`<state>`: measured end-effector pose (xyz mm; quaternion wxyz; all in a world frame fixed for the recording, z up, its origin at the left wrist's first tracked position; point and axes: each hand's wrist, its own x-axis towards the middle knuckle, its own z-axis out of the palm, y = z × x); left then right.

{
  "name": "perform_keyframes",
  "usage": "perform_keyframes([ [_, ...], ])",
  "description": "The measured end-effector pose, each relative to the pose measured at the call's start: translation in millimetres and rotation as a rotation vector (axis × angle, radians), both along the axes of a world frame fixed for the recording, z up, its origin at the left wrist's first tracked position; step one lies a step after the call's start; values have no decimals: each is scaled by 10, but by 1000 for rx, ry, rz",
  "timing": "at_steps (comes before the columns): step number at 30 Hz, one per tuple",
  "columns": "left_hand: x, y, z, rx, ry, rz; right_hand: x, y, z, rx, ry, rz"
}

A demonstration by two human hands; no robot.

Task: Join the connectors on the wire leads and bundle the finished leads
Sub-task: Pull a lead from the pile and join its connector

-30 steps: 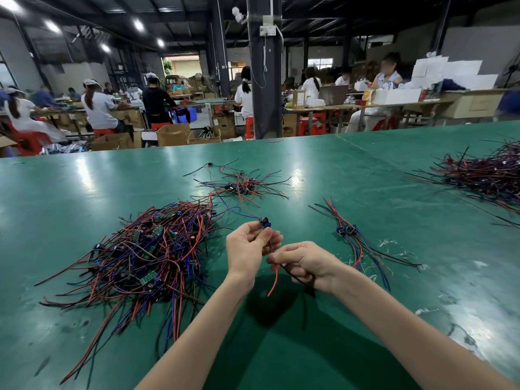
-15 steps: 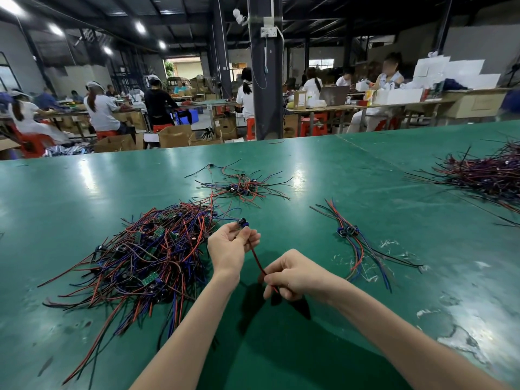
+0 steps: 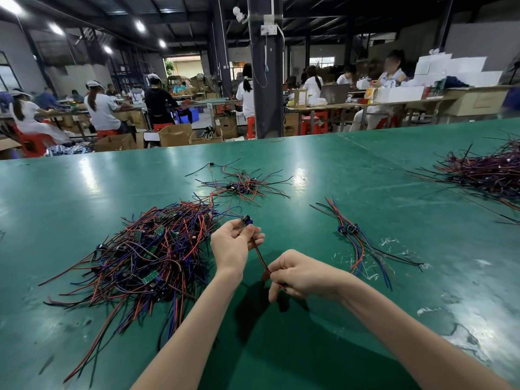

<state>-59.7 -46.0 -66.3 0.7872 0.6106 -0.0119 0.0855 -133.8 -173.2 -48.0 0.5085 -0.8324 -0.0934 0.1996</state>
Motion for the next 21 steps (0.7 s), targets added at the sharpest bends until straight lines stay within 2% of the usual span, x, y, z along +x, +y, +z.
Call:
perform_keyframes([
  [6, -30, -14, 20, -30, 18, -12, -16, -4, 21, -13, 6, 26],
  [10, -26, 2, 49, -93, 42, -14, -10, -9, 26, 76, 59, -4],
  [15, -22, 21, 89, -202, 34, -11, 46, -32, 15, 342, 258, -111],
  [21, -34, 7, 110, -214, 21, -5, 92, -32, -19, 511, 489, -235],
])
